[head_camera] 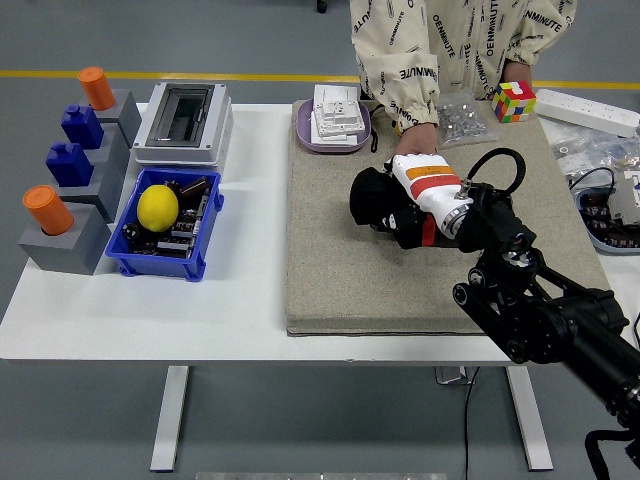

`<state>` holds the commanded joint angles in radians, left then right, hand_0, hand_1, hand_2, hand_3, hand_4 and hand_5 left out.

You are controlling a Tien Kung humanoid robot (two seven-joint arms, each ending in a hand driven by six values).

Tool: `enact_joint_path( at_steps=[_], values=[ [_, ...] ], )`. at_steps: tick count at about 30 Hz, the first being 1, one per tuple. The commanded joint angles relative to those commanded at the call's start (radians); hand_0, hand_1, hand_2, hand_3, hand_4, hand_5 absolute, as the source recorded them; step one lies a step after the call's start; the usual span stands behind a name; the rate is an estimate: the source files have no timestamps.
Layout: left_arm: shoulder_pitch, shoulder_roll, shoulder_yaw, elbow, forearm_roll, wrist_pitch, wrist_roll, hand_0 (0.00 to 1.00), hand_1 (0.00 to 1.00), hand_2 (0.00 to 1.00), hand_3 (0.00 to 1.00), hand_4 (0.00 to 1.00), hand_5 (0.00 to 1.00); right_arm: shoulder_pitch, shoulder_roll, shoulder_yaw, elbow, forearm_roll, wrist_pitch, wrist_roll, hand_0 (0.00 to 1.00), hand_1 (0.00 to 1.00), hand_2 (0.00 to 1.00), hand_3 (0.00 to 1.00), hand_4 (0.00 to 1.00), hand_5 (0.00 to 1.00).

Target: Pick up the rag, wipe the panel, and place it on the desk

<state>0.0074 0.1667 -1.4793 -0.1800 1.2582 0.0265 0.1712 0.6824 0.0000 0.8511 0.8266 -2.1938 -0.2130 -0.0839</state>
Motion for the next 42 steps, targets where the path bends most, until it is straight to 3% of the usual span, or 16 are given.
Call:
enact_joint_path(
  at_steps=[8,28,35,42],
  values=[
    [-0.002,-0.002,-0.001,0.000,-0.002,0.000,-0.002,0.643,0.692,0.732,0.564,0.593,0.467,-0.011,-0.006,0.028,-0.013,-0.004,0.002,0.002,0.169,0.338,0.438,0.422,0.969,0.084],
    [0.002,-0.010,-0.013,0.000,-0.005,0.001,-0.003,0.643,0.692,0.732,0.564,0.593,0.467,-0.058,-0.178,0.116,-0.012,-0.008,0.013,0.007,0.169,0.338,0.439,0.422,0.968,0.082],
    [0.004,-0.012,-0.015,0.000,-0.004,0.001,-0.003,0.642,0.692,0.732,0.564,0.593,0.466,-0.083,-0.220,0.157,-0.017,-0.014,0.015,0.007,0.169,0.337,0.439,0.422,0.998,0.117],
    [0.006,-0.014,-0.012,0.000,-0.006,0.000,-0.004,0.643,0.692,0.733,0.564,0.593,0.467,-0.103,-0.245,0.179,-0.019,-0.017,0.017,0.009,0.169,0.338,0.439,0.422,0.968,0.084]
  ],
)
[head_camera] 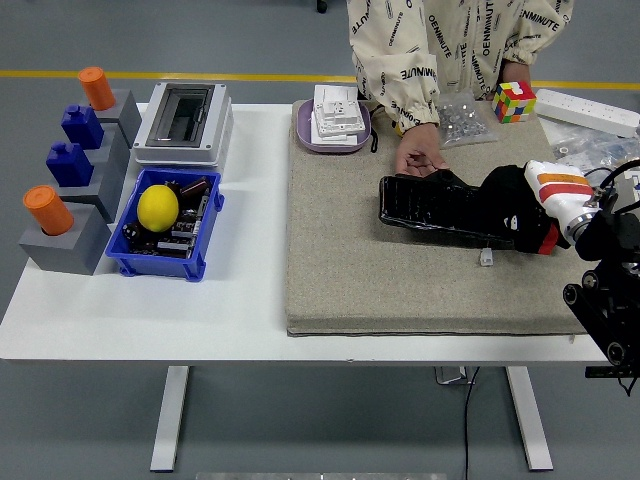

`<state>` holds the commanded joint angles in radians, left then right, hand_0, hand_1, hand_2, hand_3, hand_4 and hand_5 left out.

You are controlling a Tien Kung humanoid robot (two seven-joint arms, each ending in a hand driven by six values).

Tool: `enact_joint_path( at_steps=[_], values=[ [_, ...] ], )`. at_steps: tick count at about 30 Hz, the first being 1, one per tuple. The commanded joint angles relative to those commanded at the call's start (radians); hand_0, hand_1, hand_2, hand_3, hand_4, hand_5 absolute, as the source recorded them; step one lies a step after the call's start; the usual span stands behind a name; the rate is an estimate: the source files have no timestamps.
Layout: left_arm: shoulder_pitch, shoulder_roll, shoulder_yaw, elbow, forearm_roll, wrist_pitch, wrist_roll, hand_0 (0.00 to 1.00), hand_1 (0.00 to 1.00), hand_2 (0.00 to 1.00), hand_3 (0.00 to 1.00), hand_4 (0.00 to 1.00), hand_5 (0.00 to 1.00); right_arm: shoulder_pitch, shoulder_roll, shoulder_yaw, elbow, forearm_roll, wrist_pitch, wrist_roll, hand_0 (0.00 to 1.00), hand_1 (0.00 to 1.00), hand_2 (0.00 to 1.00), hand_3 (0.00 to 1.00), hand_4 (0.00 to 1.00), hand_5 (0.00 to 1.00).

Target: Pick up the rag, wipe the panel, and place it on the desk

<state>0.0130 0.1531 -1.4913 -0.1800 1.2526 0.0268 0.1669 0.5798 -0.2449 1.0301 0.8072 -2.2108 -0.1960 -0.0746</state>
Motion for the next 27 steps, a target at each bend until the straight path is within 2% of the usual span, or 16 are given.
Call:
enact_joint_path(
  at_steps=[13,27],
  values=[
    [0.005,0.002,0.003,0.000,0.001,0.000,0.001,0.643,0.692,0.732,0.566,0.594,0.468,-0.003,0.001,-0.002,0.001,0.000,0.001,0.001,0.169,0.338,0.439,0.422,0.967,0.084],
    [0.006,0.005,0.007,0.000,0.002,0.000,0.001,0.643,0.692,0.732,0.565,0.594,0.467,0.029,0.052,-0.014,0.006,-0.001,-0.001,-0.002,0.169,0.338,0.439,0.423,0.968,0.085]
  ],
)
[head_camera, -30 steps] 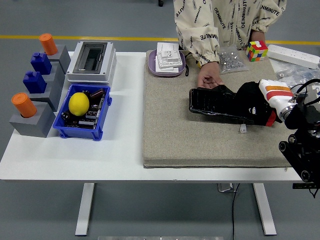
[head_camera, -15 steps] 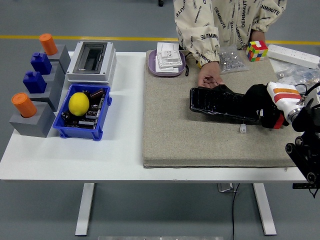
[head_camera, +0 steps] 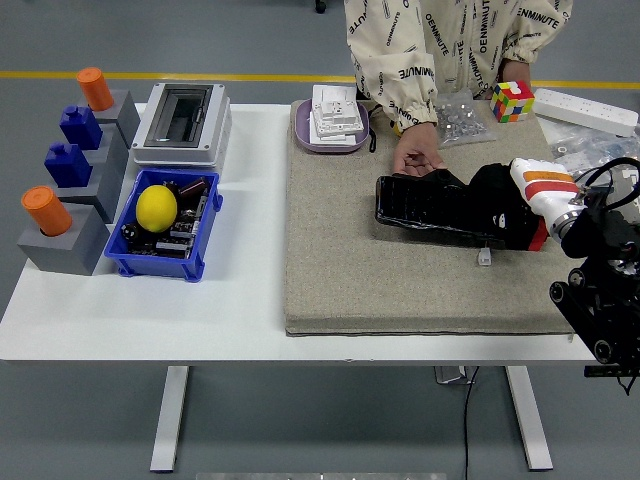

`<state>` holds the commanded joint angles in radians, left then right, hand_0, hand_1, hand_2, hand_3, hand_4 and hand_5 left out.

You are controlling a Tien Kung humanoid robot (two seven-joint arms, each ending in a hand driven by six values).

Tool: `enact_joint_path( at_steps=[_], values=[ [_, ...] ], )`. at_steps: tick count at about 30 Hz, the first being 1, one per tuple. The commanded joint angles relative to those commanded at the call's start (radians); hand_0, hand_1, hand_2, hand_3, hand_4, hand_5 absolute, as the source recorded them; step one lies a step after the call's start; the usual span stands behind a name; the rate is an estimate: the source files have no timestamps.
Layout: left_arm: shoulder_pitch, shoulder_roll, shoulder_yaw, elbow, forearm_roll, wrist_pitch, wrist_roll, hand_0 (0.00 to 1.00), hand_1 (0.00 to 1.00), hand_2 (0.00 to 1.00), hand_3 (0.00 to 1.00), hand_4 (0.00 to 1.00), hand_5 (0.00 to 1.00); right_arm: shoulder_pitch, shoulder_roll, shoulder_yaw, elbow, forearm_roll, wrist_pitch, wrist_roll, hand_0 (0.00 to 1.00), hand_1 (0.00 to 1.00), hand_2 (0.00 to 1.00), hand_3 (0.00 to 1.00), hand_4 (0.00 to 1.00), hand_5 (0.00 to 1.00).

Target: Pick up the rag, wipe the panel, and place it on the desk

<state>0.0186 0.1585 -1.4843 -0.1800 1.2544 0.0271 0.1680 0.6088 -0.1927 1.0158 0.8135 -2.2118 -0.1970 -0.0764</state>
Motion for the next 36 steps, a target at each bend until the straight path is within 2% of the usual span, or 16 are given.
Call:
enact_joint_path(
  at_steps=[10,30,36],
  values=[
    [-0.002,0.002,0.002,0.000,-0.001,0.000,0.000,0.643,0.692,0.732,0.565,0.594,0.467,0.030,0.051,-0.037,-0.002,0.005,-0.002,-0.002,0.169,0.338,0.439,0.423,0.967,0.085],
    [-0.004,0.006,0.006,0.000,-0.001,0.001,0.003,0.643,0.691,0.733,0.564,0.594,0.467,0.095,0.193,-0.161,-0.018,0.022,-0.005,-0.004,0.169,0.338,0.439,0.423,0.969,0.085],
    [-0.005,0.007,0.008,0.000,-0.002,0.000,0.003,0.643,0.691,0.733,0.564,0.594,0.466,0.114,0.193,-0.197,-0.019,0.026,-0.005,-0.003,0.169,0.338,0.439,0.423,0.969,0.085]
  ],
)
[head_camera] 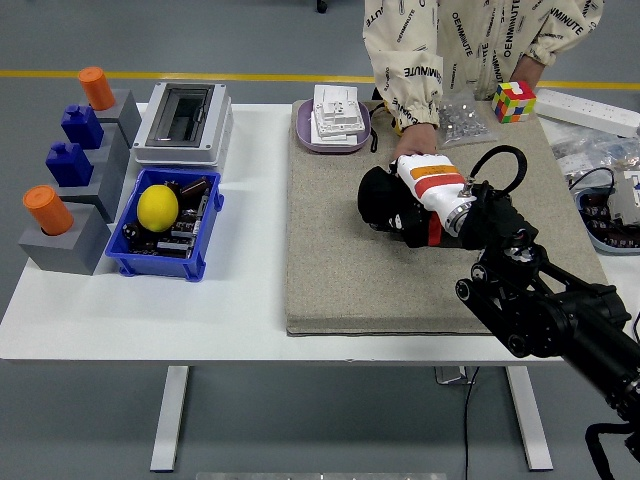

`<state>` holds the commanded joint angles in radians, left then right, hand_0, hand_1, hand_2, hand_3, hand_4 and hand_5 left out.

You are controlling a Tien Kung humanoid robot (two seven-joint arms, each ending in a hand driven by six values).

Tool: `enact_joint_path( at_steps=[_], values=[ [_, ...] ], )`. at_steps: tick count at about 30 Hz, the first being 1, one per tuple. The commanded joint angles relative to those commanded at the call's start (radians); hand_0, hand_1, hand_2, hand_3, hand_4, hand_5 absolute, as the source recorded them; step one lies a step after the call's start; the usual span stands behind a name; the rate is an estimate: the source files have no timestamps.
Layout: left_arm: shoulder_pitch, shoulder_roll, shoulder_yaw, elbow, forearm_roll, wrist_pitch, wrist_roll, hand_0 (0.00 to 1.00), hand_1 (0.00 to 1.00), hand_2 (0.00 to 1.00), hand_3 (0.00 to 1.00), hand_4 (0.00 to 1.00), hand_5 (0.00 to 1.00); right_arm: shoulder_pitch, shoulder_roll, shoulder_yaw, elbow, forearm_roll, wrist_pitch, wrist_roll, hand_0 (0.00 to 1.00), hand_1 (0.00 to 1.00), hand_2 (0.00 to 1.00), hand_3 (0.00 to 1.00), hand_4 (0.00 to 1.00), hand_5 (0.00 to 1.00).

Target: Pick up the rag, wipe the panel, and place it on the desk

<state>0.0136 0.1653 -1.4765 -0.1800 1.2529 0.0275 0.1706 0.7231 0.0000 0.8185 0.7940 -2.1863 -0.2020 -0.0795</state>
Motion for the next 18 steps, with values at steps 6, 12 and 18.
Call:
enact_joint_path(
  at_steps=[6,12,18],
  values=[
    [-0.001,0.001,0.000,0.000,0.001,0.000,0.000,0.642,0.691,0.733,0.564,0.594,0.466,0.010,0.000,-0.026,0.002,0.005,0.000,0.001,0.171,0.338,0.439,0.423,0.969,0.085],
    [0.001,0.000,-0.003,0.000,0.002,0.001,0.001,0.643,0.691,0.732,0.565,0.593,0.466,-0.005,0.000,-0.016,-0.008,0.003,0.000,0.001,0.169,0.339,0.439,0.423,0.969,0.085],
    [0.000,-0.002,-0.002,0.000,-0.001,0.000,-0.001,0.642,0.692,0.733,0.565,0.594,0.466,-0.029,0.000,0.008,-0.013,-0.008,0.002,0.000,0.169,0.339,0.439,0.423,0.968,0.084]
  ],
)
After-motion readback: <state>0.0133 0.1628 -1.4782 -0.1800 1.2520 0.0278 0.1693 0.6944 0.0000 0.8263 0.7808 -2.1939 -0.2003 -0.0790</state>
